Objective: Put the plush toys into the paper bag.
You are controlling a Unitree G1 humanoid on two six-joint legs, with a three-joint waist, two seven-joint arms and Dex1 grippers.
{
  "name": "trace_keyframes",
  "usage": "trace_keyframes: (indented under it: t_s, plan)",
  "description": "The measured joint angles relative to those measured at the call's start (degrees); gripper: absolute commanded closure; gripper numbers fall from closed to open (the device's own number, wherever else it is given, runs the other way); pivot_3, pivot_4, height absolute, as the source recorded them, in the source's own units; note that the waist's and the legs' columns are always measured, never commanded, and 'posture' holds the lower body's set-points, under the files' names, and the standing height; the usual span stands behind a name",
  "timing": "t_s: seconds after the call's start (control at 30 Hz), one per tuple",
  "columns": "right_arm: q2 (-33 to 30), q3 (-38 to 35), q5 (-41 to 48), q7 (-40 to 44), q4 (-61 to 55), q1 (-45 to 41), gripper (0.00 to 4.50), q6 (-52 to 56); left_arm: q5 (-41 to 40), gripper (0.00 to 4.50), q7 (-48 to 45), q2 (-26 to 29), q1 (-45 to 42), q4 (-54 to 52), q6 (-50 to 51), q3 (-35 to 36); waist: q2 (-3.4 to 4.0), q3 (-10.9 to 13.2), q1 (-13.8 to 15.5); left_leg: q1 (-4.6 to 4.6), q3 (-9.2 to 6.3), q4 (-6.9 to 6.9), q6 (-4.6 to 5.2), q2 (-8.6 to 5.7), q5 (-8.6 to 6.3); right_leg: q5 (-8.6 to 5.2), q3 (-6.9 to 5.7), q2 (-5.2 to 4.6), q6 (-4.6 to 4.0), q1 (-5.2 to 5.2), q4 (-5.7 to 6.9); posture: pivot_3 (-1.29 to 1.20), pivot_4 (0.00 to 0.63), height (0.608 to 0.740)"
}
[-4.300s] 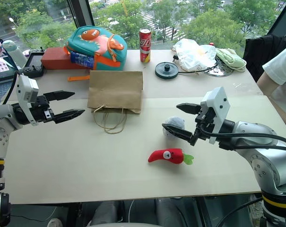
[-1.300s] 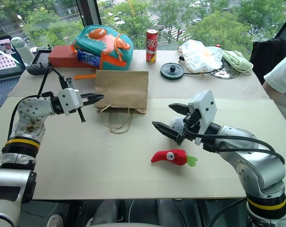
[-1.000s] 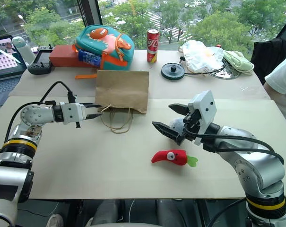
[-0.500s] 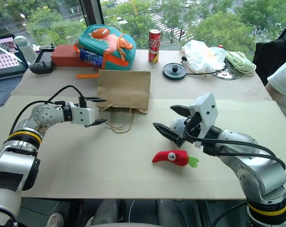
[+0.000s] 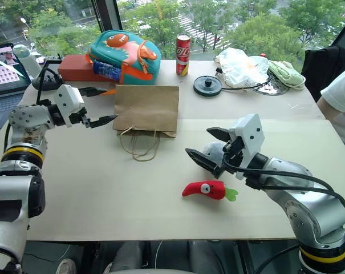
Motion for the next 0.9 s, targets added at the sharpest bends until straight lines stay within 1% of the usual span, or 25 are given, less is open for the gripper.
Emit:
trace_keyframes:
  t_s: [0.07,0.23,0.37,0.57,0.77,0.87,0.9]
  plan:
    - [0.0,0.0,0.0,0.0,0.0,0.0,0.0,0.0,2.6,0.39,1.2,0.1,0.2,0.8,-2.1,-1.4,0.0,0.0,0.1,-0.02,0.0,0.01,0.0,0.0,0.0,0.0,0.0,0.0,0.0,0.01,-0.01,0.0,0.15,0.722]
    - [-0.3,-0.4,0.3,-0.2,-0.3,0.1,0.0,0.0,12.4,0.39,8.3,0.0,0.3,2.9,-9.2,-8.0,0.0,0.0,0.6,-0.06,0.0,0.01,0.0,0.0,0.0,0.0,0.01,0.0,0.0,-0.01,-0.02,0.0,0.15,0.722]
    - [-1.3,-2.2,0.9,-0.5,-1.2,1.4,0.0,0.1,19.1,0.39,16.0,-0.9,0.2,3.6,-12.9,-12.4,0.0,0.0,0.9,-0.05,0.0,0.01,0.0,0.0,0.0,0.0,0.02,0.0,0.0,-0.01,-0.02,0.0,0.15,0.722]
    - [-1.9,-3.6,1.1,-1.5,-2.2,2.9,0.0,0.1,23.3,0.39,23.0,-4.1,-0.1,4.9,-14.7,-14.9,0.0,0.0,1.0,-0.04,0.0,0.02,0.0,-0.01,0.0,0.0,0.02,0.01,0.0,-0.02,0.0,0.0,0.15,0.722]
    - [-1.9,-3.9,1.1,-2.5,-2.8,3.3,0.0,0.3,24.3,0.39,25.4,-5.4,-1.3,5.5,-14.7,-15.8,0.0,0.0,1.0,-0.04,0.0,0.01,0.0,-0.01,0.0,0.0,0.03,0.01,0.0,-0.02,0.0,0.0,0.15,0.722]
    - [-1.9,-3.9,1.1,-2.7,-3.2,3.6,0.0,0.3,24.2,1.13,25.1,-5.4,-1.5,5.7,-14.7,-15.8,0.0,0.0,1.0,-0.04,0.0,0.01,0.0,-0.02,0.0,0.0,0.03,0.01,0.0,-0.01,0.0,0.0,0.15,0.722]
    - [-1.9,-3.9,1.2,-2.7,-3.2,3.6,0.0,0.3,24.1,1.52,24.9,-5.4,-1.5,5.9,-14.7,-15.8,0.0,0.0,1.0,-0.04,0.0,0.01,0.0,-0.02,0.0,0.0,0.03,0.01,0.0,-0.01,0.0,0.0,0.15,0.722]
